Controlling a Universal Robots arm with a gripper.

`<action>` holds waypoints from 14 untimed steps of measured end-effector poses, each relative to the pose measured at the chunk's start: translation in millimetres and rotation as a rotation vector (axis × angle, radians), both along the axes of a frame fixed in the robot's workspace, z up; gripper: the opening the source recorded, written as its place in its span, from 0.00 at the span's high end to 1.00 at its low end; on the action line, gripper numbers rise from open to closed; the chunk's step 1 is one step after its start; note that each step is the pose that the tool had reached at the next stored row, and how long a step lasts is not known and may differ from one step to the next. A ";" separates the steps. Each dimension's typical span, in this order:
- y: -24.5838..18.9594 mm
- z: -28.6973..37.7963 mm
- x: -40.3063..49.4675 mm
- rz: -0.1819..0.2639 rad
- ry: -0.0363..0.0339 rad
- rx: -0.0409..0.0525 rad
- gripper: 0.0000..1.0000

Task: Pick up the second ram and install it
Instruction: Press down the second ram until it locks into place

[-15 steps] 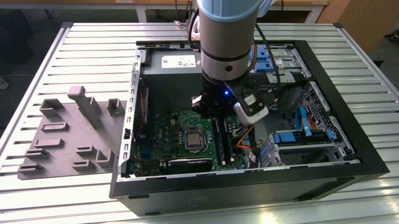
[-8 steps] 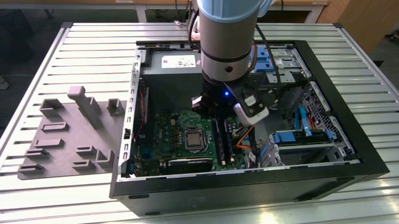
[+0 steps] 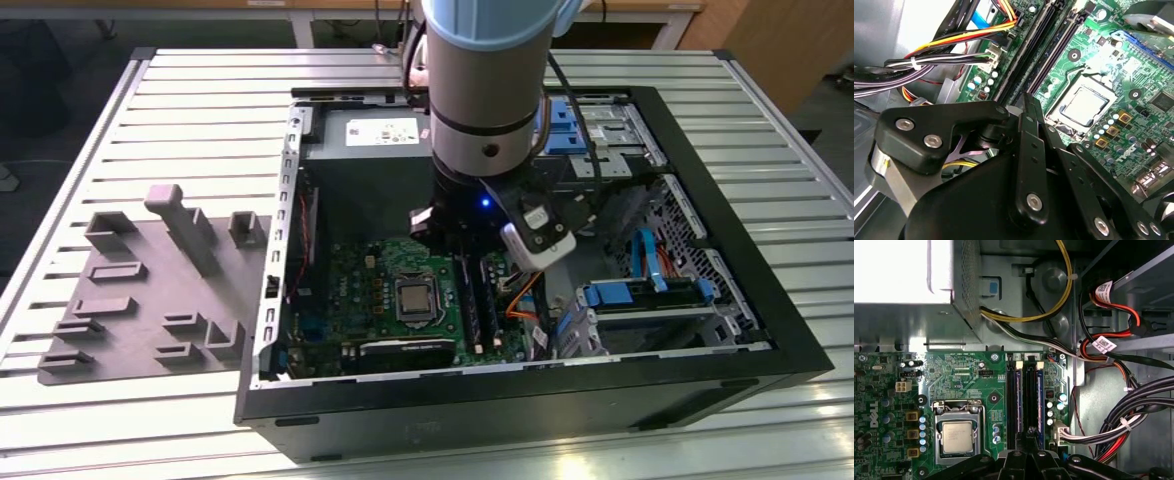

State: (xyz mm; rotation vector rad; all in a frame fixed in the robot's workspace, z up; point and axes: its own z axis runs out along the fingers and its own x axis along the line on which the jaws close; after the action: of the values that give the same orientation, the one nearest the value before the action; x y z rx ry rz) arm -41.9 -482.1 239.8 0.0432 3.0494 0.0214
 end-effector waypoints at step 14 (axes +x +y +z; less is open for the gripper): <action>-3.3 0.0 0.0 0.000 0.0000 0.0000 0.89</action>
State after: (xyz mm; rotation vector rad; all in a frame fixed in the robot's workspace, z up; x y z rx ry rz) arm -41.9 -485.3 239.8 0.0431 3.0494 0.0213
